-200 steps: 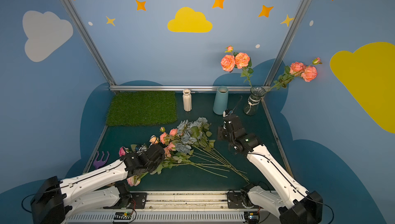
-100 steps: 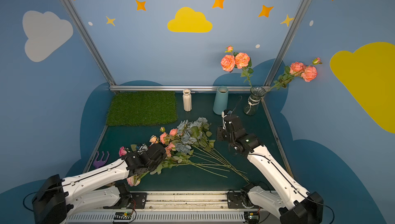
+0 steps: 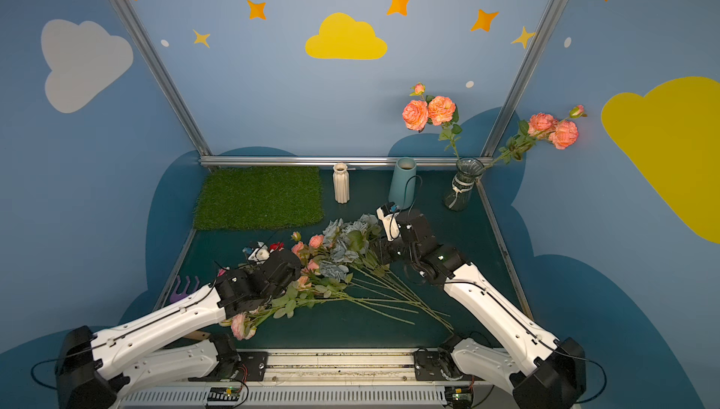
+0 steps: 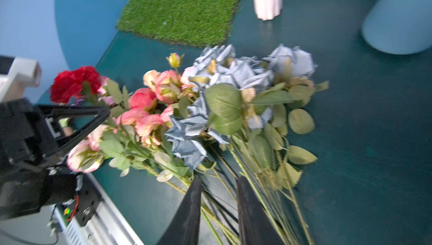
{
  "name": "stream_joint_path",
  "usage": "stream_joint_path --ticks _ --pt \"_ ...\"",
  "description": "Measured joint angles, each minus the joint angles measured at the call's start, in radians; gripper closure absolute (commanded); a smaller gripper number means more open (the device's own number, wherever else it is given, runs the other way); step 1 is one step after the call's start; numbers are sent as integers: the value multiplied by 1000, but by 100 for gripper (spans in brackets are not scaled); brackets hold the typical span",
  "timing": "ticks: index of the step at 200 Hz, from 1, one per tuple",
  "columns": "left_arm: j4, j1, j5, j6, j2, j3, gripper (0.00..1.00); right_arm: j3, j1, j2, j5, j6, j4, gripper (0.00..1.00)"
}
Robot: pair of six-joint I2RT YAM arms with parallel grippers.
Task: Place the pink flowers into the vase
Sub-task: Pick up the flower at the center of the board.
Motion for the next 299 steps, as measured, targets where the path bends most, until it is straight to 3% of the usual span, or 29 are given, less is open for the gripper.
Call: stream_joint_path --ticks 33,75,121,184,194,212,247,263,281,293,299 --pt "51 8 -16 218 96 158 98 10 76 88 -123 -31 51 69" --pt "112 32 43 394 152 198 98 57 153 195 -167 -59 58 67" --pt "123 61 136 478 181 229 98 76 159 241 -169 -77 64 66" --pt "137 80 249 494 179 234 98 110 190 329 -161 -80 84 66" --pt "142 84 264 493 177 234 98 116 194 342 -157 -80 82 68" --pt "149 90 288 492 168 233 98 137 196 365 -145 -80 73 83" --pt "157 107 321 485 144 233 97 178 198 381 -122 -101 48 100" --pt "156 113 332 484 134 233 84 184 203 378 -113 -104 45 100" --pt "160 114 340 485 121 232 29 184 203 363 -90 -104 27 100" --pt "161 114 343 487 111 231 13 184 201 348 -65 -103 3 100" --pt "161 114 344 490 108 231 10 186 201 338 -47 -101 -13 100"
